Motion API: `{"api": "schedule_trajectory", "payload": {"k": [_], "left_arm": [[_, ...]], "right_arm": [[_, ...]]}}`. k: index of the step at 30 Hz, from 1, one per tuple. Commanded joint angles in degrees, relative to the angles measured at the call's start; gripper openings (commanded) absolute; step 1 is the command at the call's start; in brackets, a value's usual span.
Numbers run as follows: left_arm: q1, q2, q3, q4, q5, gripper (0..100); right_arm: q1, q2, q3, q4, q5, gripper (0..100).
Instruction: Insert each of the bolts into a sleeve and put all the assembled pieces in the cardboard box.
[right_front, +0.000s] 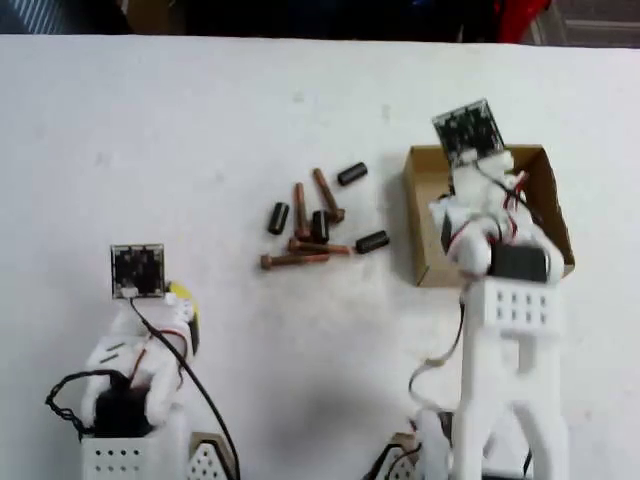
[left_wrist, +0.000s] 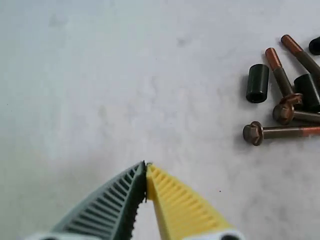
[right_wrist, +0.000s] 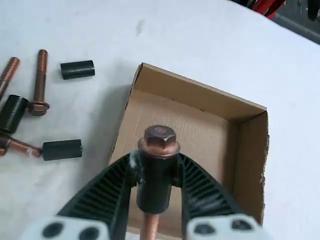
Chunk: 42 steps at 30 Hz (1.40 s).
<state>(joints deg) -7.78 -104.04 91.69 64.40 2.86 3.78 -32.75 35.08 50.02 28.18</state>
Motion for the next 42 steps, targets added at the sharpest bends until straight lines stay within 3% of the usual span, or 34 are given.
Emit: {"api": "schedule_trajectory", "payload": {"k": [1, 19, 24, 26, 34, 42], "left_arm": [[-0.2, -0.5, 0.0, 1.1, -0.4, 2], [-0.3, -0.5, 0.7, 1.8, -0.5, 2], [-0.3, -0.5, 0.7, 1.8, -0.5, 2], [-0.4, -0.5, 0.7, 1.8, -0.5, 2], [-0.5, -0.5, 0.7, 1.5, -0.5, 2], [-0.3, -0.5, 0.5, 1.7, -0.5, 2]], "right_arm": [[1.8, 9.4, -5.6, -6.9, 0.7, 1.8], [2.5, 45.8, -26.3, -10.4, 0.7, 2.1], [2.4, 51.6, -29.1, -10.1, 0.7, 16.8], [2.4, 52.3, -29.1, -10.1, 0.7, 21.1], [2.2, 48.0, -29.7, -9.8, 0.4, 19.8], [-2.2, 32.8, -29.7, 0.4, 0.6, 19.8]]}}
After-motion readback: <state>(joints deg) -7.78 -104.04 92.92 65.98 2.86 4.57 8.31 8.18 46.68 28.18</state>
